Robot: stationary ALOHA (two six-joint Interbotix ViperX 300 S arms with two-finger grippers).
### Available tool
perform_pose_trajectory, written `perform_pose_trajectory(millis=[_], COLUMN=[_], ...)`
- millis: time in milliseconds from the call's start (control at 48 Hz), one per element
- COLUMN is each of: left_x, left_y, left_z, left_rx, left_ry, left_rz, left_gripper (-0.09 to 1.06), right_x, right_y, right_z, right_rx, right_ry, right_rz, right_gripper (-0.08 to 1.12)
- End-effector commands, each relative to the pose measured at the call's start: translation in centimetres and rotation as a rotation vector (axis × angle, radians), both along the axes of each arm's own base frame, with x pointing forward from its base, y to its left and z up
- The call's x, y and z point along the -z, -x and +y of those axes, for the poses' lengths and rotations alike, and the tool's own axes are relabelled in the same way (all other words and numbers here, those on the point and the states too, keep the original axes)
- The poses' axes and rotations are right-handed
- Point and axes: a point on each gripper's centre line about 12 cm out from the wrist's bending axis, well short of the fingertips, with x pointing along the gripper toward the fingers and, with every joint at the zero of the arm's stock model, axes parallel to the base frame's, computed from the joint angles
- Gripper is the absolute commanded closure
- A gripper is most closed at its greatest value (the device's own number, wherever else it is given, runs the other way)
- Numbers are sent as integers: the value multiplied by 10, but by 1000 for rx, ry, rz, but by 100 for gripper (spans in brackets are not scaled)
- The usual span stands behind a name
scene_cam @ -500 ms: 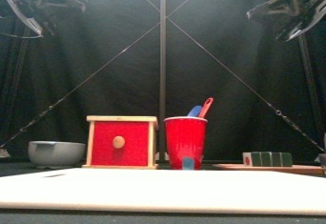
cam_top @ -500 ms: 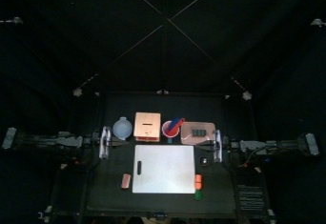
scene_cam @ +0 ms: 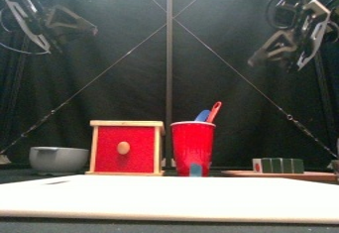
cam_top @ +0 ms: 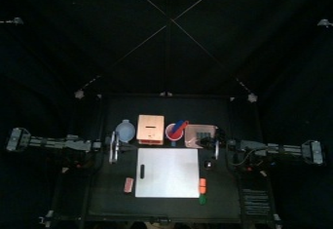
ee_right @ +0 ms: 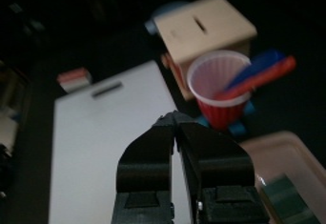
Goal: Place sushi on board then cut the sushi with the knife then place the pieces on the plate
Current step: Place the sushi on the board
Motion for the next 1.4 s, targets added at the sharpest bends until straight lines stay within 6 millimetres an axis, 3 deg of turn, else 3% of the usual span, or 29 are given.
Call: perform_pose_trajectory(millis=[21,167,292,562,708,1208,1396], left_x=[-5,-2,0,2,2,2,2], left_y=[-8,-11,-12,-12,-12,-12,-11], left_z=[1,1,1,1,1,5,7], left_rx=[-3,-3,-5,-6,-8,-25,-31], left_ry=[-2,-4,-4,-1,-1,0,2], left_rz=[-20,-21,-17,-9,-9,-11,-11], left_gripper=[99,99,99,99,99,99,99], right_x=[0,8,14,36,49,93,95], right_y=[-7,-8,-7,-9,-8,0,-1], right_z=[-12,-23,-33,-48,-54,-82,-95], right_rx=[29,34,35,32,34,8,-26], right_ry=[-13,24,78,150,163,116,127], right_rz=[106,269,392,547,607,827,841], right_gripper=[100,96,83,31,11,9,9])
